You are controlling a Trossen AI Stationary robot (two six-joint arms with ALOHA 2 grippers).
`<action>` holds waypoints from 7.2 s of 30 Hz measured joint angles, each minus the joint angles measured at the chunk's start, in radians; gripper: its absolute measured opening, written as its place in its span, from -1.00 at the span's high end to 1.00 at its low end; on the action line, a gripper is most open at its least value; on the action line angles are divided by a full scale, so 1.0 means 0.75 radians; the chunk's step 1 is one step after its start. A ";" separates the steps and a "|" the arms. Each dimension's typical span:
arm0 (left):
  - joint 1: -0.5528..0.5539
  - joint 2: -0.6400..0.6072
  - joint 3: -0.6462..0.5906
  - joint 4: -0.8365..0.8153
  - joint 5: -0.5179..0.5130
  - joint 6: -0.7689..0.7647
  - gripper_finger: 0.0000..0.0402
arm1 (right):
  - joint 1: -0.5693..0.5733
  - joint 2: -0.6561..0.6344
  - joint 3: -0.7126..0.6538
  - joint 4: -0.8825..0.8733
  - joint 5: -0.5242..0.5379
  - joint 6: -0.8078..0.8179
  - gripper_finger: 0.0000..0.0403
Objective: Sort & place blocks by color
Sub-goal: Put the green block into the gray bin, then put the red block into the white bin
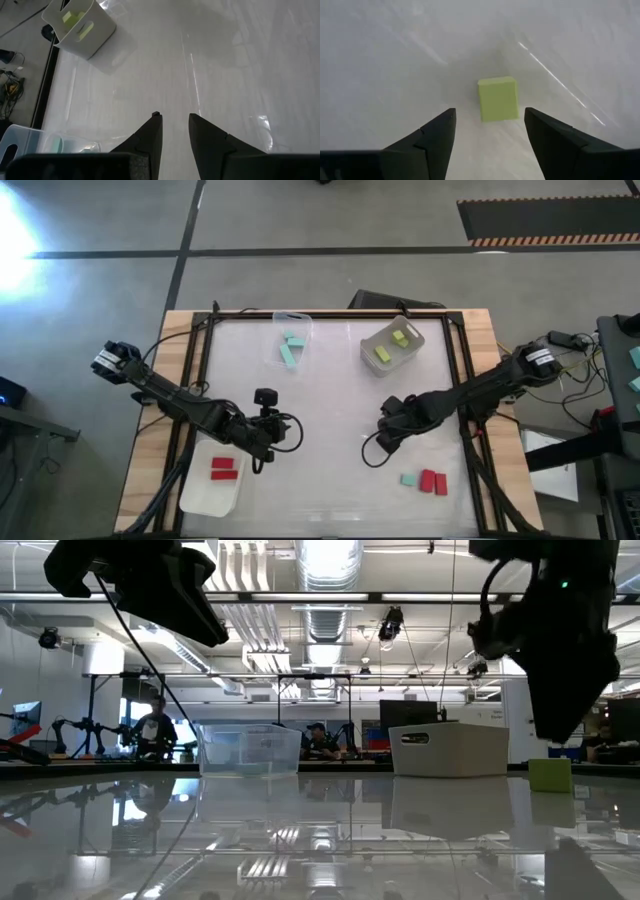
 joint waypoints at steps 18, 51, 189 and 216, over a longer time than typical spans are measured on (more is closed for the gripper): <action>0.000 0.000 0.000 -0.001 0.000 -0.011 0.61 | -0.017 0.253 0.034 0.057 -0.004 -0.054 0.41; 0.304 -0.134 0.002 0.024 0.006 0.373 0.61 | -1.139 0.169 0.592 -0.275 -0.053 -1.146 0.41; 0.329 -0.195 -0.194 0.404 0.215 -0.178 0.61 | 0.782 0.361 0.217 -0.132 -0.142 1.643 0.08; 0.328 -0.183 -0.201 0.863 0.594 0.021 0.61 | 0.404 -0.065 0.297 0.076 1.121 -0.039 0.40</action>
